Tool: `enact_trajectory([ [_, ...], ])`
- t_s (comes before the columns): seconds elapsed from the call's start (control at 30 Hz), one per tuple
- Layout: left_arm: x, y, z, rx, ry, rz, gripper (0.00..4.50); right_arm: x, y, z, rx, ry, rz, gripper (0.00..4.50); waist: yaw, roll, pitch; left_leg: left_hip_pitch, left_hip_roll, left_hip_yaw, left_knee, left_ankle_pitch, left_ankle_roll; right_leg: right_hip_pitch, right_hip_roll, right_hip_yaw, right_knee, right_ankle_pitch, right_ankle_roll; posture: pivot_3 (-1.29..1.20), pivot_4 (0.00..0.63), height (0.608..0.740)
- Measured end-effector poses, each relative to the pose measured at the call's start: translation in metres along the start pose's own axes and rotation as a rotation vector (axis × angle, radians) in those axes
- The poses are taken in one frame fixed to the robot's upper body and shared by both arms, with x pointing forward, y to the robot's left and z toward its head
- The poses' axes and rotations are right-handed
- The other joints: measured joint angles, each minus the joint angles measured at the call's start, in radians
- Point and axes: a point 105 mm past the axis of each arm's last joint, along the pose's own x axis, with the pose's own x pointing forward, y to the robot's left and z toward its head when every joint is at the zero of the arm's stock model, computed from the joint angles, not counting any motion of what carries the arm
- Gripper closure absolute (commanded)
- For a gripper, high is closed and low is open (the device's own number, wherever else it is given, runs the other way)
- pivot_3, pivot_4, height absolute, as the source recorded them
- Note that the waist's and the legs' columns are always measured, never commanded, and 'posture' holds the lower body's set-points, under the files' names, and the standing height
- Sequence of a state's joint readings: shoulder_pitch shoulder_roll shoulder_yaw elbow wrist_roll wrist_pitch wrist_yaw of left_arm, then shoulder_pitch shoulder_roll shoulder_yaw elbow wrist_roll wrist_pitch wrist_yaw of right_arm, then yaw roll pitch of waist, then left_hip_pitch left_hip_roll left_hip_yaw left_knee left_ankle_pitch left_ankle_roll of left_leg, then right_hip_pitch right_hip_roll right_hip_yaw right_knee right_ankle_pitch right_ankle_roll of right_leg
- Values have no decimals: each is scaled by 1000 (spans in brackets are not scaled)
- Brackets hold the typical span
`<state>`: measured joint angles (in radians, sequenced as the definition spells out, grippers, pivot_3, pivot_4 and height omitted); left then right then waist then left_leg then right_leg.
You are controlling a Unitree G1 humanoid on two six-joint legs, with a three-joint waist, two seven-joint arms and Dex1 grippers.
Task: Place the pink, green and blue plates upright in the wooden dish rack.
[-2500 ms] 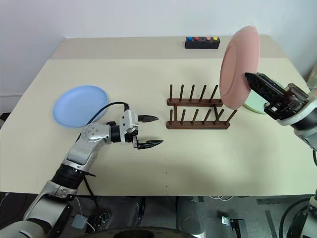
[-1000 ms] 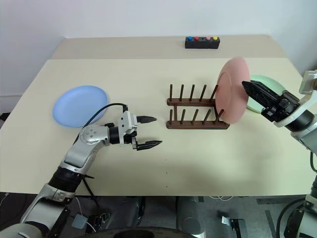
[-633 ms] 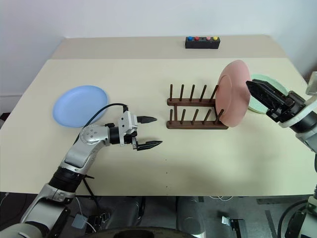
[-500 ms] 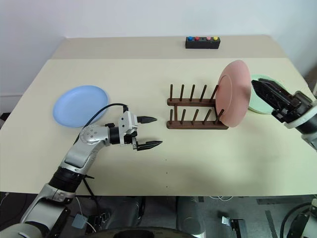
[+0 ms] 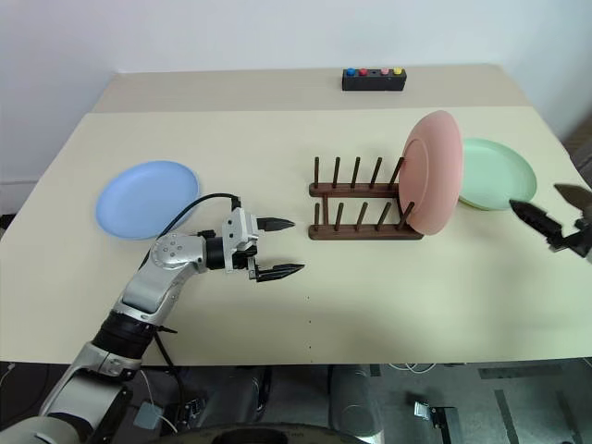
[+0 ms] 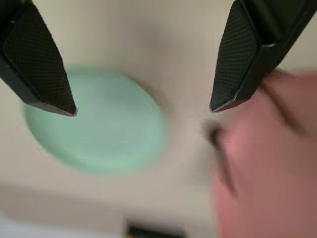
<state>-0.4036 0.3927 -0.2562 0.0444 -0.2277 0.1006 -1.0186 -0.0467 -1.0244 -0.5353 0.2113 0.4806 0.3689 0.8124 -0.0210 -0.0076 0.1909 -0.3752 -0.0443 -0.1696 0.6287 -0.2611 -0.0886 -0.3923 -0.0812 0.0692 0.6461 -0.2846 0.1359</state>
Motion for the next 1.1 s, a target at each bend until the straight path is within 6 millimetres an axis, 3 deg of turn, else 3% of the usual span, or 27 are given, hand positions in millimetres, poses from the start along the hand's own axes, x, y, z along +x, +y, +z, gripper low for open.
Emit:
enact_trajectory([
  [0.2,0,2,0,-1,3,-2,0,32,-4,-32,-286,188,-21,132,1,1,0,0,0,0,0,0,0,-1,0,1,0,0,0,0,150,740],
  [0.4,-1,2,-1,-4,6,3,0,66,-11,-37,-439,233,-44,132,-3,1,0,0,0,1,-1,0,0,-1,0,1,0,0,0,0,150,740],
  [0.57,-3,2,-3,-3,13,7,0,80,-9,-37,-479,233,-25,132,-2,0,0,0,0,1,0,0,0,0,0,2,0,0,0,0,150,740],
  [0.7,-3,1,-1,2,9,9,0,87,-5,-39,-481,230,-6,1377,-7,0,0,1,0,1,0,0,0,0,0,2,0,0,0,0,150,740],
  [0.9,-4,2,-3,-1,15,23,0,89,-2,-48,-490,245,5,4384,-16,0,0,1,0,0,0,0,0,0,0,2,0,0,0,0,150,740],
  [1.0,-4,2,-3,0,15,24,0,88,-7,-41,-508,218,-28,4458,-18,-1,0,1,0,0,0,0,0,1,0,1,0,0,0,0,150,740],
  [1.1,-5,2,-3,0,16,23,0,85,-7,-49,-522,226,-42,4458,-17,-1,0,1,-1,0,0,0,0,1,0,2,0,0,0,0,150,740],
])
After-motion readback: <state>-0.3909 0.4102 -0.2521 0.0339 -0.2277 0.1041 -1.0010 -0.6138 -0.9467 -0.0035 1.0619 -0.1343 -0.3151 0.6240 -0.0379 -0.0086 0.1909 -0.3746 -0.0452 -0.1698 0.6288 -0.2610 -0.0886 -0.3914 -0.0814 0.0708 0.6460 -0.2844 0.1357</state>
